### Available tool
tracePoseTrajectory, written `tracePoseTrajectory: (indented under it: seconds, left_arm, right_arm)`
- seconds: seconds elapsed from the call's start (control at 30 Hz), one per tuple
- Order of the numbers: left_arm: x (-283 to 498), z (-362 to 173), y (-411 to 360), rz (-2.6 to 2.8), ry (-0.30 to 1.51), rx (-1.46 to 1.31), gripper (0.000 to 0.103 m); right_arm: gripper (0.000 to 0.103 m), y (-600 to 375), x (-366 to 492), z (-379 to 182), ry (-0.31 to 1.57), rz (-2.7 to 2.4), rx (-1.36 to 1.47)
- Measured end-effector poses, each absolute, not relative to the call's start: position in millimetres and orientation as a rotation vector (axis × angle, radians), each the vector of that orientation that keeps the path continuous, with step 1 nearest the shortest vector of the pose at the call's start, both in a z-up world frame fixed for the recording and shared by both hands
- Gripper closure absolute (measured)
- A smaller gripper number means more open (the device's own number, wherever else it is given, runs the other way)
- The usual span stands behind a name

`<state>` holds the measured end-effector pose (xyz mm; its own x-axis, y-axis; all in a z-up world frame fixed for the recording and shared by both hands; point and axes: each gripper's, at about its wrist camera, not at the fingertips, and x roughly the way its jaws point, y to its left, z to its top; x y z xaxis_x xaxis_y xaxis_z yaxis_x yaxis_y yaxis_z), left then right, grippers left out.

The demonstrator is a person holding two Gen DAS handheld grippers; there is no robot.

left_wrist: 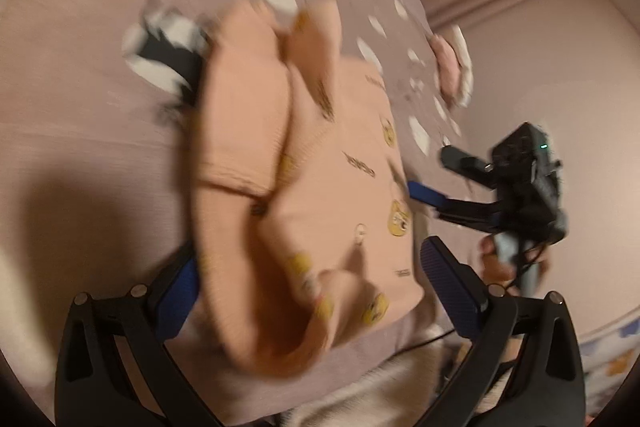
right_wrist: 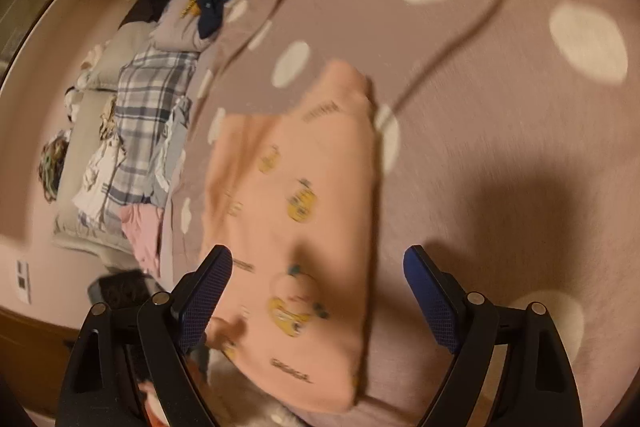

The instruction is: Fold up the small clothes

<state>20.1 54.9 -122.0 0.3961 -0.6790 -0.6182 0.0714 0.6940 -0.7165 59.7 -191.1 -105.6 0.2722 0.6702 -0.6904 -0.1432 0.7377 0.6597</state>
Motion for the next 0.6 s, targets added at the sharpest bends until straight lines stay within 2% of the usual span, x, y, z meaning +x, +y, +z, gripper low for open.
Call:
tracePoseTrajectory:
  seconds: [0.23,0.3,0.33,0.37,0.43,0.53,0.6]
  left_arm:
    - [44.1,-125.9,29.0,-0.645,1.115,-0.748,0.002]
    - [46.5,-127.3,25.4,-0.654,1.128,-0.757,0.009]
    - [47.4,-127.6,23.2,-0.62,1.138,-0.734,0.02]
    - [46.4,-128.2,23.8,-0.591,1.142,-0.725,0.04]
    - [45.3,-128.4,25.7,-0.521,1.135,-0.704,0.057]
    - [43.2,-127.1,24.3,-0.465,1.13,-0.671,0.07]
    - [37.5,-114.3,16.1,-0.427,1.103,-0.6,0.074]
  right_arm:
    - [0.015,-163.8,61.8,-130.2,1.217,0.738,0.64]
    - [0.015,-156.0,66.0,-131.9,1.213,0.747,0.663]
    - [0.019,-154.2,68.5,-133.4,1.211,0.749,0.676]
    - [0.024,-153.6,70.4,-134.8,1.208,0.747,0.686]
    - [0.054,-152.6,72.0,-137.3,1.204,0.72,0.681]
    - [0.072,-149.6,66.1,-137.1,1.175,0.662,0.612]
    - [0.077,-147.8,60.4,-131.1,1.14,0.642,0.568]
